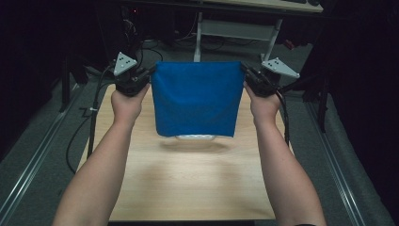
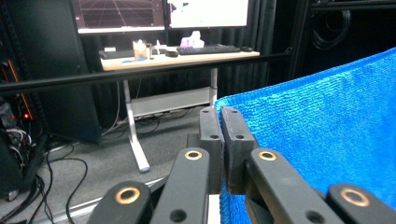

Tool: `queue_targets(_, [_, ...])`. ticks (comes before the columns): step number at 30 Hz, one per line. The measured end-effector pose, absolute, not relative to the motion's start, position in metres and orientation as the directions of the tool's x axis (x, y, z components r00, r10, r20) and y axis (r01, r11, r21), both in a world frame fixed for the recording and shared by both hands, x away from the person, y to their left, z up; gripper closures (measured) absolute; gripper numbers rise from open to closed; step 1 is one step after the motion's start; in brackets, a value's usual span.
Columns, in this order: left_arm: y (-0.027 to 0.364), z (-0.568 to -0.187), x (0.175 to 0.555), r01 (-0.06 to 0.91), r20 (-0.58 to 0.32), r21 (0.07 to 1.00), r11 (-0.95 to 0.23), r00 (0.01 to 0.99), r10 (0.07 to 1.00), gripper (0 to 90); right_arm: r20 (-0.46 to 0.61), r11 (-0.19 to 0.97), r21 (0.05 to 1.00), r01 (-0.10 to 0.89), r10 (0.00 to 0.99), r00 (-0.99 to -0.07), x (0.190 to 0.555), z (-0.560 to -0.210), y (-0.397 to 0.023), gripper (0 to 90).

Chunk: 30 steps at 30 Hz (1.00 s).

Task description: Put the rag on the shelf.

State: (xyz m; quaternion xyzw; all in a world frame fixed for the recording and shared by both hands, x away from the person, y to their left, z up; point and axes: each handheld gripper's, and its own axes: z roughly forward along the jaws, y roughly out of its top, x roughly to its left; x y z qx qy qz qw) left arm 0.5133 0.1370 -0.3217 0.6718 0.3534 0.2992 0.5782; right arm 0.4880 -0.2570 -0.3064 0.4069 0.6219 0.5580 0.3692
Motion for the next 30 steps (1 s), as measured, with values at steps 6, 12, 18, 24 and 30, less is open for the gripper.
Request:
queue_targets(6, [0.138, -0.323, 0.530, 0.158, -0.012, 0.983, -0.094, 0.565, 0.825, 88.4, -0.017, 0.062, 0.993, 0.099, 0.915, -0.403, 0.506, -0.308, -0.258, 88.4])
queue_targets(12, [0.130, -0.328, 0.547, 0.177, 0.016, 0.975, -0.134, 0.546, 0.838, 88.4, -0.036, 0.087, 0.990, 0.115, 0.921, -0.388, 0.520, -0.312, -0.257, 88.4])
queue_targets(18, [0.126, -0.347, 0.558, 0.236, 0.009, 0.959, -0.159, 0.533, 0.846, 88.4, -0.038, 0.113, 0.979, 0.172, 0.920, -0.390, 0.531, -0.329, -0.259, 88.4])
queue_targets(24, [0.122, -0.384, 0.559, 0.311, -0.016, 0.932, -0.188, 0.554, 0.833, 88.3, -0.016, 0.117, 0.963, 0.245, 0.925, -0.381, 0.537, -0.360, -0.260, 88.4])
queue_targets(30, [0.126, -0.414, 0.552, 0.368, -0.059, 0.910, -0.190, 0.569, 0.820, 88.3, -0.014, 0.141, 0.946, 0.291, 0.918, -0.397, 0.533, -0.387, -0.260, 88.4])
